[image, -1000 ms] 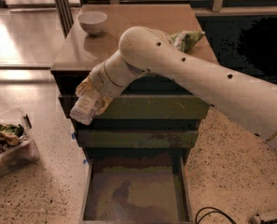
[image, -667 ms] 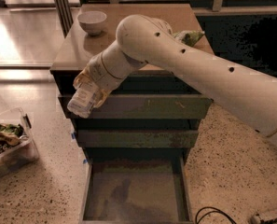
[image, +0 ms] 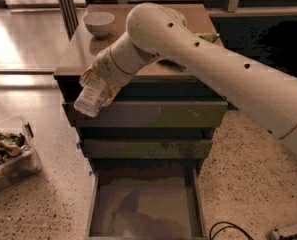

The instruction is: Pick blue plastic bottle from bottom drawer and place on counter

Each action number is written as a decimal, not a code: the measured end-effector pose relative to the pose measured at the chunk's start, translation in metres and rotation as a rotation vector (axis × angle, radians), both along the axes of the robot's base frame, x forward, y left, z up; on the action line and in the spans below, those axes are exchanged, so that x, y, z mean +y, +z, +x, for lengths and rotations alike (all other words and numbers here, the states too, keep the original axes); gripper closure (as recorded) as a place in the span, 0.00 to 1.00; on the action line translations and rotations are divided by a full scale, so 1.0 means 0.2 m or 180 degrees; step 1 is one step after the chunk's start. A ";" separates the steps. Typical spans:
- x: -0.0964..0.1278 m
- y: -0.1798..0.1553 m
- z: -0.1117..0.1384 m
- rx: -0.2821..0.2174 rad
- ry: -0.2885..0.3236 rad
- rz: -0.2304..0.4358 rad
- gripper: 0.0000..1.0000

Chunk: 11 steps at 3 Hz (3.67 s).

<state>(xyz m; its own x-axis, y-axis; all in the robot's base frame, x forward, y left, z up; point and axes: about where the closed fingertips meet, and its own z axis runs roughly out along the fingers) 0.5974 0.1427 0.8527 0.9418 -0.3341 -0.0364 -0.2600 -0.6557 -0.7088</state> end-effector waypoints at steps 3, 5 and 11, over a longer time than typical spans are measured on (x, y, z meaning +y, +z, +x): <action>-0.18 0.17 0.50 -0.0051 0.0165 -0.0476 1.00; -0.09 0.26 0.52 0.0254 0.0241 -0.0650 1.00; -0.55 0.16 1.10 0.0503 -0.0975 0.0205 1.00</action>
Offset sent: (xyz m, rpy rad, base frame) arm 0.1896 -0.0673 0.1224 -0.0876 -0.1202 -0.0227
